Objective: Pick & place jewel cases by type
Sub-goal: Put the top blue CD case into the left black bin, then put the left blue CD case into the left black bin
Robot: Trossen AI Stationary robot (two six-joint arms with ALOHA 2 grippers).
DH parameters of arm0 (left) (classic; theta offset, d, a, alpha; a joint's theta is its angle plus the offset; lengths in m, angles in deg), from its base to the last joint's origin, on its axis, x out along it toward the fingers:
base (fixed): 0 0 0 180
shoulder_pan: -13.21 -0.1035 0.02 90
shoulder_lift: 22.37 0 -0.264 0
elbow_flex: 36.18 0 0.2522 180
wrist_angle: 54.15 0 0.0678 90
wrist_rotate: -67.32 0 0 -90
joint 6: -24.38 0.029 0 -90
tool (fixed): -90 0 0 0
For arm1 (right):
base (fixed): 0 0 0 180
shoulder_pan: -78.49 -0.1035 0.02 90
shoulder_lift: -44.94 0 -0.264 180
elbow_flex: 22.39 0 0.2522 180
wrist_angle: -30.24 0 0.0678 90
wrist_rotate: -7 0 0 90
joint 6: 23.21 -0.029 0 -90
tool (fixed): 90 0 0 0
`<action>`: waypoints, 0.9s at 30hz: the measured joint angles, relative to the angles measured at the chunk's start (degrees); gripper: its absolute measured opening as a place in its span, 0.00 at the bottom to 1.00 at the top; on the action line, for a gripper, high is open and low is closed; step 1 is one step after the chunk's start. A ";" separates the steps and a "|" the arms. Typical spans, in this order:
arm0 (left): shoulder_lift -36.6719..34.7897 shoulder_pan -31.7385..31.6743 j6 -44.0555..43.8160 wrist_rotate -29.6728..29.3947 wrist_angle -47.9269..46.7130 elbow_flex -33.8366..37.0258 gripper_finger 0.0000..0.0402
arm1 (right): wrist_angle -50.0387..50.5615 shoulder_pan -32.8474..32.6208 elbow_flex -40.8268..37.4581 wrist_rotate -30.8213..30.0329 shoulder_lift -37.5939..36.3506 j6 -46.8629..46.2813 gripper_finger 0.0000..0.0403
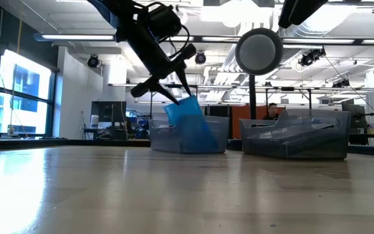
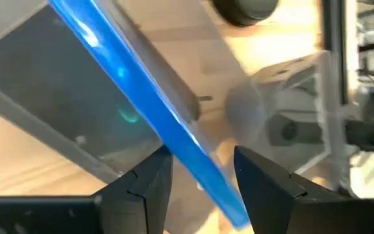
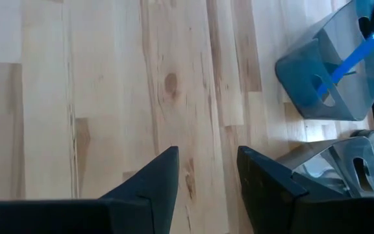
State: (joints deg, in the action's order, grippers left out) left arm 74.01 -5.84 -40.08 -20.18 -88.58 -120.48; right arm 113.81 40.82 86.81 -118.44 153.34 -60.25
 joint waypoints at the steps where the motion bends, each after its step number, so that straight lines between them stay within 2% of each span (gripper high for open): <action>1: -0.50 -0.42 1.04 2.13 -0.31 -0.03 0.41 | 0.01 0.00 0.00 0.02 0.00 0.01 0.38; 7: -2.86 -2.80 5.92 17.84 -3.18 -0.03 0.41 | -0.17 0.00 0.00 -0.02 0.00 1.49 0.38; 12: -4.71 -3.30 7.70 24.36 -7.85 -0.03 0.41 | -0.25 0.00 0.00 0.02 0.00 1.33 0.38; 16: -6.09 -2.41 18.26 29.87 -10.73 -0.03 0.41 | -0.39 0.00 0.00 0.97 0.00 1.21 0.38; 18: -6.43 -0.28 26.46 29.68 -12.52 -0.04 0.41 | -0.44 -0.04 0.00 1.65 0.00 0.32 0.38; 20: -6.43 3.14 31.57 26.39 -14.93 -0.05 0.41 | -1.00 -0.38 -0.50 2.33 -0.01 -2.63 0.38; 25: -6.39 13.89 37.68 17.50 -20.17 -0.03 0.41 | -1.46 -1.80 -3.02 8.03 -0.02 -9.58 0.38; 27: -6.44 17.36 39.28 16.64 -22.33 -0.09 0.41 | -2.77 -2.19 -4.56 8.56 -0.02 -10.51 0.38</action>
State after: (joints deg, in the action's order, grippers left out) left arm 67.58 11.52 -0.81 -3.54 -110.91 -120.57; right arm 111.03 38.63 82.25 -109.88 153.32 -70.76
